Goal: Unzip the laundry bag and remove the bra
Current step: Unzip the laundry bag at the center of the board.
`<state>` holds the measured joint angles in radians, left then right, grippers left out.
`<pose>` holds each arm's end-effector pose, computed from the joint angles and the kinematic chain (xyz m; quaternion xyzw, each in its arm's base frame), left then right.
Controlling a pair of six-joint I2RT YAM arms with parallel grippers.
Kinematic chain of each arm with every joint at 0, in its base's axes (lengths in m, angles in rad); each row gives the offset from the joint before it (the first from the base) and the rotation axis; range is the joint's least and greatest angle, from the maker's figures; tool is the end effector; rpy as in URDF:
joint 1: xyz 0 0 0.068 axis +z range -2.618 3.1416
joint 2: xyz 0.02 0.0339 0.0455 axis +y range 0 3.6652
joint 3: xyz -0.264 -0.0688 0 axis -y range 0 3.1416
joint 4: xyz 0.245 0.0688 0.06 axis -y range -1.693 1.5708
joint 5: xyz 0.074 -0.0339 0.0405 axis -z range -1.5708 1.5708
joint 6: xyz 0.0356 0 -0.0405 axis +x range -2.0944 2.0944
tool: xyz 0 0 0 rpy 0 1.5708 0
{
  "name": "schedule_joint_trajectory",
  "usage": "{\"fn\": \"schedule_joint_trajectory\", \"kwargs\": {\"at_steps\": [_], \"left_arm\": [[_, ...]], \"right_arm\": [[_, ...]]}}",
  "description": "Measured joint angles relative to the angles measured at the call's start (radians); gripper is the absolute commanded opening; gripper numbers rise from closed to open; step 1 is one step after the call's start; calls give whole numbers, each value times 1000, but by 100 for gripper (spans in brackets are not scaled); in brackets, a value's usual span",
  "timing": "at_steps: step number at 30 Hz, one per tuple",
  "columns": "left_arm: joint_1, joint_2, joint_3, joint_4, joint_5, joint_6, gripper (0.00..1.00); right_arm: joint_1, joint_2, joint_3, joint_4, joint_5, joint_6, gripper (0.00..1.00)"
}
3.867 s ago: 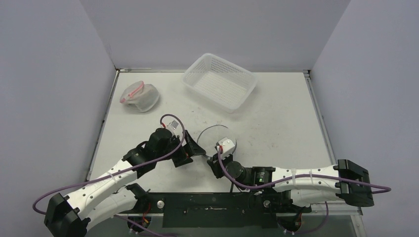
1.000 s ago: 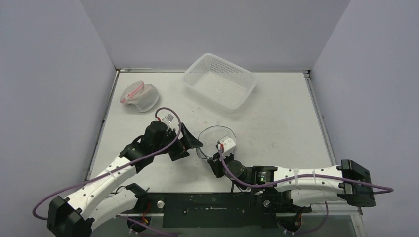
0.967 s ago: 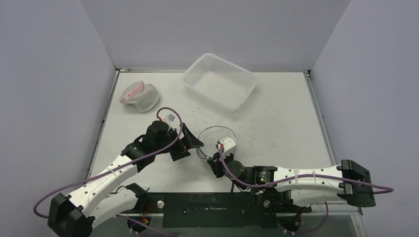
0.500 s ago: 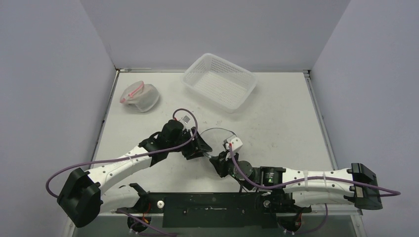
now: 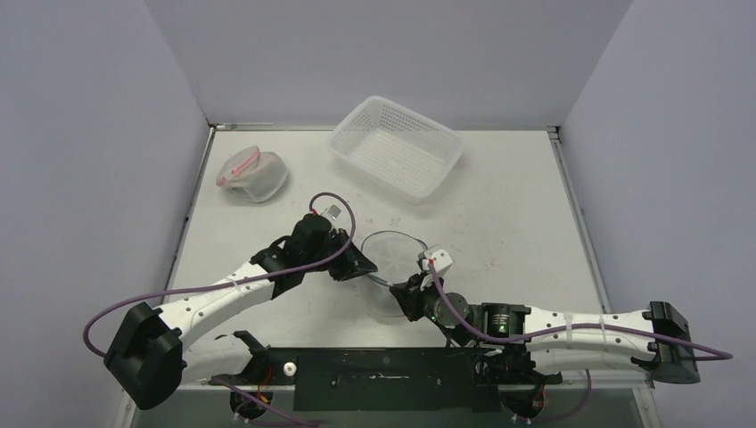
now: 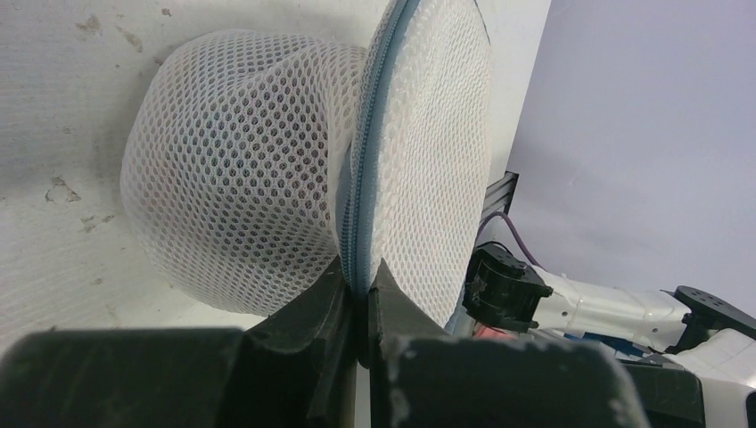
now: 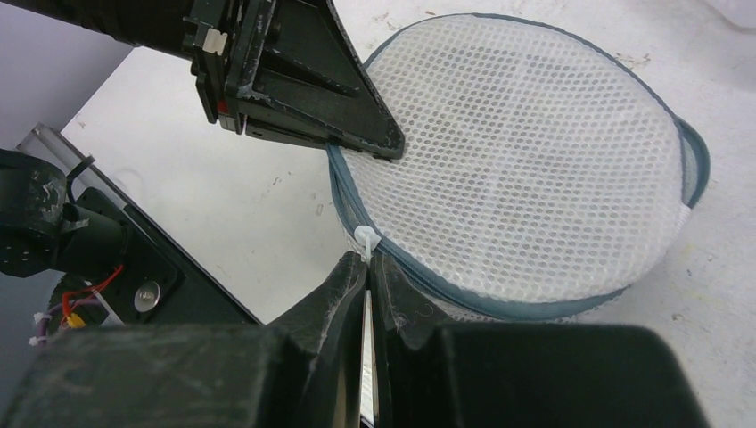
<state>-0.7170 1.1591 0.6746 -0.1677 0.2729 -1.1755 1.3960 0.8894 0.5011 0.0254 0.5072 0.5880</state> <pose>0.1785 -0.1683 0.2287 -0.1431 0.8785 -0.4276 0.1579 0.0521 0.1954 0.2440 -0.1822 0.7886 0.3472 0.4736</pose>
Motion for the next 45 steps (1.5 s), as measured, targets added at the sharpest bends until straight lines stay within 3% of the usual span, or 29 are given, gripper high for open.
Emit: {"fn": "schedule_joint_trajectory", "kwargs": {"at_steps": [17,19,22,23,25,30,37,45], "left_arm": [[58,2,0,6,39,38,0],[60,16,6,12,59,54,15],[65,58,34,19,89,79,71],[68,63,38,21,94,92,81],[73,58,39,15,94,103,91],[80,-11,53,-89,61,126,97],[119,-214,61,-282,15,176,97],[122,-379,-4,-327,38,122,97]], "right_arm": [[0,-150,-52,-172,110,106,5],[0,-161,-55,-177,115,108,5],[0,-164,-55,-177,119,105,5],[0,-163,-55,-176,119,103,5],[1,-153,-55,-169,118,97,5],[2,-69,-50,-121,105,70,5],[4,50,2,-32,50,5,5],[-2,144,60,54,-18,-53,5]]}}
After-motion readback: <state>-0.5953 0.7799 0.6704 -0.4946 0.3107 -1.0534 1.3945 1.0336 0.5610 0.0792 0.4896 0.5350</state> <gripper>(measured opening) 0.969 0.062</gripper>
